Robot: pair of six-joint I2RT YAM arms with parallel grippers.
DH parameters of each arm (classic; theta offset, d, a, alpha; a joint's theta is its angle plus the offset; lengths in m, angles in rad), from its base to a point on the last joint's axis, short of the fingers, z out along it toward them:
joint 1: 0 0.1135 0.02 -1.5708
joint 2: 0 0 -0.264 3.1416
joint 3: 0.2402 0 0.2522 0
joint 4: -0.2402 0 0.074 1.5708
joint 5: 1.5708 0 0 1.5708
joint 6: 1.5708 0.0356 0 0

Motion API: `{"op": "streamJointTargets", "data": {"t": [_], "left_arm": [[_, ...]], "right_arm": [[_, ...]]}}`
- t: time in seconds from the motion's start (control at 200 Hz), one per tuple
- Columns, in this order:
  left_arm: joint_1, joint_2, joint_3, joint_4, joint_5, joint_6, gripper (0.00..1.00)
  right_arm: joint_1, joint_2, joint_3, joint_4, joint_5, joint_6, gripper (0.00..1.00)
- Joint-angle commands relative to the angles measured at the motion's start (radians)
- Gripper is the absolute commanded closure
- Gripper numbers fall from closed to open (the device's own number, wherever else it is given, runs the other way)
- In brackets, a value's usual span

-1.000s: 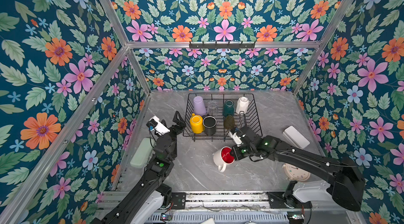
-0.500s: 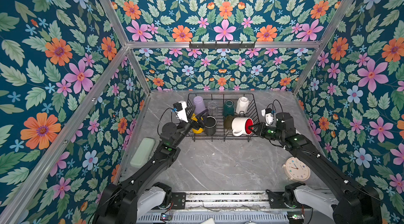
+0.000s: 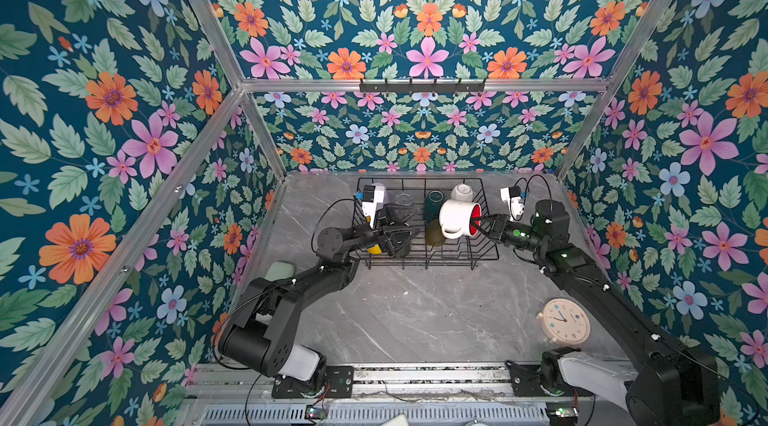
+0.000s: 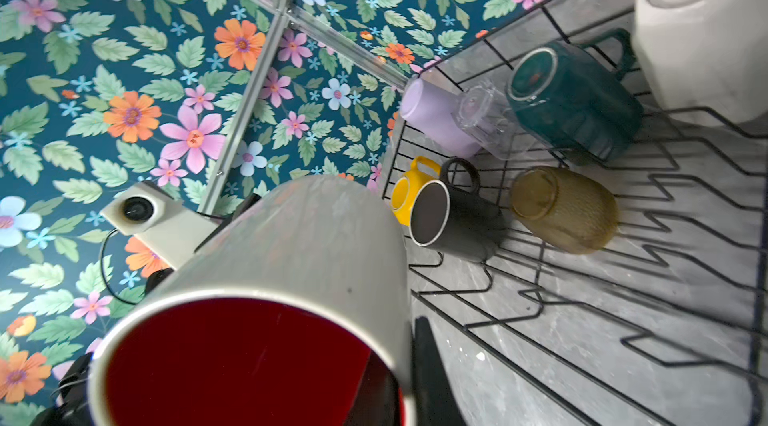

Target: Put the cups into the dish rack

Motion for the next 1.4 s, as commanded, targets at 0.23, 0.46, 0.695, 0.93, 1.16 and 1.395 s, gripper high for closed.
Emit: {"op": "streamJointTargets", "data": {"t": [0.23, 0.46, 0.695, 0.93, 1.16, 1.395], "left_arm": [[-0.005, -0.054, -0.010, -0.070, 0.020, 0.076, 0.00], [-0.015, -0.076, -0.005, -0.101, 0.034, 0.097, 0.00], [-0.030, -0.087, -0.003, -0.102, 0.050, 0.101, 0.00], [-0.037, -0.107, -0.003, -0.123, 0.058, 0.111, 0.00], [-0.045, -0.115, 0.001, -0.135, 0.070, 0.116, 0.00], [-0.052, -0.120, 0.004, -0.150, 0.077, 0.126, 0.00]], "right_arm": [[0.115, -0.026, 0.085, 0.081, -0.106, -0.195, 1.00], [0.154, -0.024, 0.100, 0.096, -0.138, -0.232, 1.00], [0.171, -0.006, 0.118, 0.099, -0.150, -0.251, 1.00], [0.200, 0.040, 0.156, 0.101, -0.184, -0.283, 1.00], [0.258, 0.074, 0.182, 0.102, -0.178, -0.320, 1.00], [0.281, 0.111, 0.205, 0.132, -0.180, -0.321, 1.00]]}}
